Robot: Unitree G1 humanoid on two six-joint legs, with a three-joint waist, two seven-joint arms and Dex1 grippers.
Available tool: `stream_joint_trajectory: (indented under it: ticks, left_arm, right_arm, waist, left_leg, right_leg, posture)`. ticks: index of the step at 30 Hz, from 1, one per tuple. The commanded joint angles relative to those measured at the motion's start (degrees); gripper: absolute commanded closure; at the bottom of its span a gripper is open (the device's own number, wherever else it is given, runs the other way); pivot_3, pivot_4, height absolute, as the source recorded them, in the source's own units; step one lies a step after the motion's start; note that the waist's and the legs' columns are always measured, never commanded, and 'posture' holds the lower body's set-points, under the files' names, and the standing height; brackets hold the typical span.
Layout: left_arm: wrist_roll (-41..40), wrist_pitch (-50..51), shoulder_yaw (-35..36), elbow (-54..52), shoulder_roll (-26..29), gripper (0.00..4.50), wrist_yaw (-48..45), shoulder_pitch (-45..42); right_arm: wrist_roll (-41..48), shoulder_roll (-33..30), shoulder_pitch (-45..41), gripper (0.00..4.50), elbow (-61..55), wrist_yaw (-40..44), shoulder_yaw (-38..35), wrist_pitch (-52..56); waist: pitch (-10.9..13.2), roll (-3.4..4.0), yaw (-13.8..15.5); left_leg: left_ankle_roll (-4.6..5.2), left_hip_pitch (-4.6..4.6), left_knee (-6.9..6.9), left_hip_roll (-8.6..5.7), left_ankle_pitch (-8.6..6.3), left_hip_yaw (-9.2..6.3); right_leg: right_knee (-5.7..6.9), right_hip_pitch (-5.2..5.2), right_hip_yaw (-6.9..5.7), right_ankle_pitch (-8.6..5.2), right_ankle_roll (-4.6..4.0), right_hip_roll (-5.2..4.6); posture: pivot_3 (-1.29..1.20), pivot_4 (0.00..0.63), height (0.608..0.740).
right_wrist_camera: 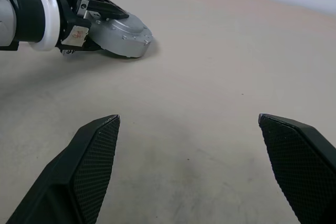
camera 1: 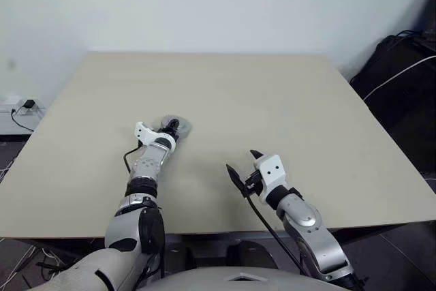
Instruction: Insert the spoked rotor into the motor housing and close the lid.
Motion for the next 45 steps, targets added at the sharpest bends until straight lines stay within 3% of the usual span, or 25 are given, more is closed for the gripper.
stream_joint_trajectory:
  ticks: [1, 7, 8, 14, 17, 23, 27, 31, 35, 45]
  left_arm:
    - [1.2, -0.1, 1.3, 0.6, 0.6, 2.05, 0.2, -1.7]
    - [2.4, 4.0, 2.0, -3.4, 1.0, 0.11, 3.4, 2.8]
    - [2.5, 5.1, 2.1, -4.5, 1.1, 0.05, 4.4, 4.1]
    - [2.5, 13.8, 1.0, -18.7, 0.2, 0.05, 7.8, 15.4]
    - [4.8, 18.4, -3.3, -30.1, 0.6, 0.05, 7.5, 24.2]
    - [9.7, 20.4, -11.4, -45.5, 3.1, 0.05, 5.1, 35.7]
    - [25.1, 4.8, -22.4, -53.2, 6.4, 0.05, 0.9, 43.2]
    - [32.4, -5.6, -24.8, -53.8, 4.7, 0.05, 2.1, 46.4]
    - [45.0, -21.7, -29.0, -51.7, 4.9, 0.05, 4.4, 49.3]
    - [46.8, -31.2, -29.4, -48.2, 3.4, 0.05, 1.8, 49.7]
  right_arm:
    - [0.2, 0.4, -0.4, 0.00, -1.2, 0.4, -1.4, 0.3]
    - [0.2, 0.8, -0.4, 0.00, -1.3, 1.0, -1.3, 1.4]
    - [0.2, 0.9, -0.4, 0.00, -1.3, 1.1, -1.2, 1.5]
    - [0.6, 1.4, -0.4, 0.00, -1.3, 1.3, -1.6, 2.4]
    - [0.6, 2.1, -0.8, 0.00, 0.2, 0.8, -2.6, 2.4]
    - [1.8, 5.8, -1.4, 0.00, 4.0, -1.6, -6.5, 1.3]
    - [1.7, 8.0, -1.1, 0.00, 6.2, -4.0, -9.5, -1.6]
    - [0.8, 9.7, -0.2, 0.00, 8.0, -6.4, -11.8, -7.2]
    - [-0.5, 11.1, 1.8, 0.00, 9.5, -9.2, -14.2, -13.5]
    - [-4.1, 11.7, 3.7, 0.00, 11.6, -11.9, -13.6, -17.1]
  waist:
    - [0.0, -0.01, -0.1]
    - [-0.3, -0.05, -0.2]
    - [-0.4, -0.07, -0.4]
    - [-0.9, -0.14, -1.5]
    - [-1.0, -0.06, -1.9]
    - [-1.2, 0.25, -1.8]
    - [-1.2, 0.41, -1.7]
    - [-0.8, 0.58, -0.6]
    - [-0.5, 0.82, 0.7]
    - [-0.4, 0.75, 1.1]
  left_leg:
    - [0.00, 0.17, -0.01, 0.01, -0.01, -0.01]
    - [0.00, 0.40, -0.01, 0.03, -0.01, -0.05]
    - [0.00, 0.40, -0.01, 0.03, -0.01, -0.04]
    - [-0.02, 0.80, -0.06, 0.06, -0.02, 0.01]
    - [-0.12, 1.41, -0.29, 0.14, -0.03, 0.04]
    - [-0.27, 1.46, -0.37, 0.18, 0.00, -0.02]
    - [-0.15, 1.44, -0.46, 0.18, -0.09, 0.01]
    - [-0.18, 1.28, -0.57, 0.14, -0.07, 0.03]
    - [-0.18, 1.16, -0.80, 0.10, -0.07, 0.04]
    - [-0.20, 1.16, -1.29, 0.02, -0.04, 0.13]
  right_leg:
    - [-0.01, 0.12, 0.00, -0.04, -0.07, -0.04]
    - [0.12, 0.19, 0.02, -0.20, -0.36, -0.47]
    - [0.16, 0.18, 0.02, -0.22, -0.40, -0.48]
    - [0.76, 0.24, 0.00, -0.48, -0.75, -0.61]
    - [0.80, 0.43, -0.03, -0.78, -1.16, -0.63]
    - [0.87, 0.39, -0.04, -0.84, -1.26, -0.63]
    - [0.85, 0.31, -0.02, -0.83, -1.25, -0.67]
    - [0.83, 0.09, -0.01, -0.83, -1.26, -0.76]
    - [0.75, -0.06, -0.02, -0.85, -1.29, -0.81]
    - [0.67, -0.27, -0.15, -1.14, -1.39, -0.94]
  posture:
    - [0.00, 0.000, 0.740]
    - [0.00, 0.000, 0.740]
    - [0.00, 0.000, 0.740]
    - [0.00, 0.000, 0.740]
    - [0.00, 0.000, 0.740]
    - [0.00, 0.000, 0.740]
    - [0.00, 0.000, 0.740]
    - [0.00, 0.000, 0.740]
    - [0.00, 0.000, 0.740]
    - [0.00, 0.000, 0.740]
